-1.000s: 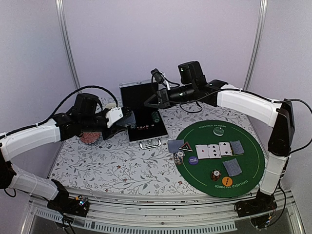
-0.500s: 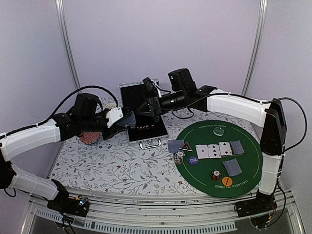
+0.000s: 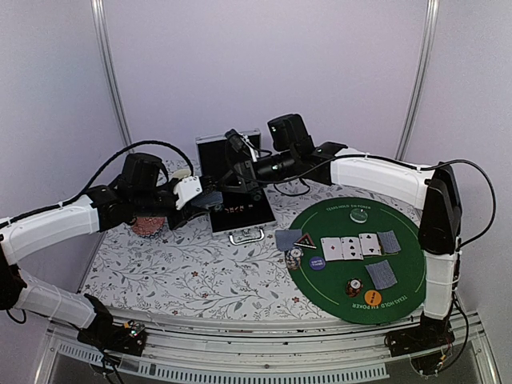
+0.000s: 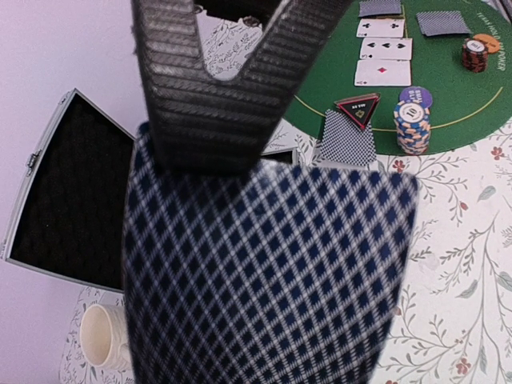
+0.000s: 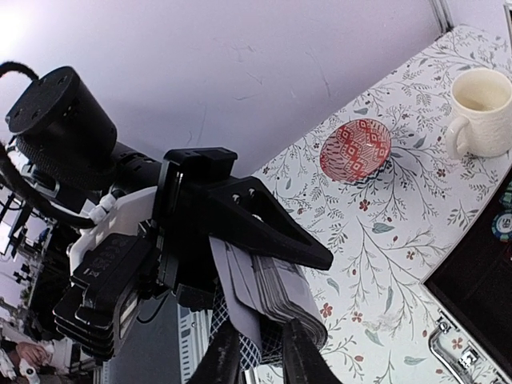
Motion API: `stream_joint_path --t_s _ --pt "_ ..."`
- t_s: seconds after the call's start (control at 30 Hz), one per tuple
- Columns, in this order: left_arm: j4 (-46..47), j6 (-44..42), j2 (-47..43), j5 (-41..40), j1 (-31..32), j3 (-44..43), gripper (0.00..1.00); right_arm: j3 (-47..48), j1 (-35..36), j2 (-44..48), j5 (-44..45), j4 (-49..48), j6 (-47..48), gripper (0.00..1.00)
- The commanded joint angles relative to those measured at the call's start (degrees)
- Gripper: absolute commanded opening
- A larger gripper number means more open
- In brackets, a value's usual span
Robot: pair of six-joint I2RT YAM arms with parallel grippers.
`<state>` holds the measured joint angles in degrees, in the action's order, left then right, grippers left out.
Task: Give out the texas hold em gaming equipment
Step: Pick up the poker card from the face-down deck piles.
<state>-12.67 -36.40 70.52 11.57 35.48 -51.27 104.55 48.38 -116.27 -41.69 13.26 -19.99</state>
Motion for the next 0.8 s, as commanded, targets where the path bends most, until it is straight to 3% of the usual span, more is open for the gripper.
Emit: stream_joint_path --t_s 0.0,0.17,0.77 --pt "1.3 -0.1 -0.1 0.9 0.5 -0.8 0.26 2.0 0.4 -1.9 -3.1 -1.9 -1.0 0.14" --pt "1.3 -0.2 -0.2 0.9 0.5 -0.8 0.26 1.7 0.3 -0.8 -3.6 -0.8 0.1 0.02" --pt "1.2 -0.1 -0.2 1.0 0.6 -0.8 0.26 -8.7 -4.6 12.5 3.2 0.5 3.7 0.02"
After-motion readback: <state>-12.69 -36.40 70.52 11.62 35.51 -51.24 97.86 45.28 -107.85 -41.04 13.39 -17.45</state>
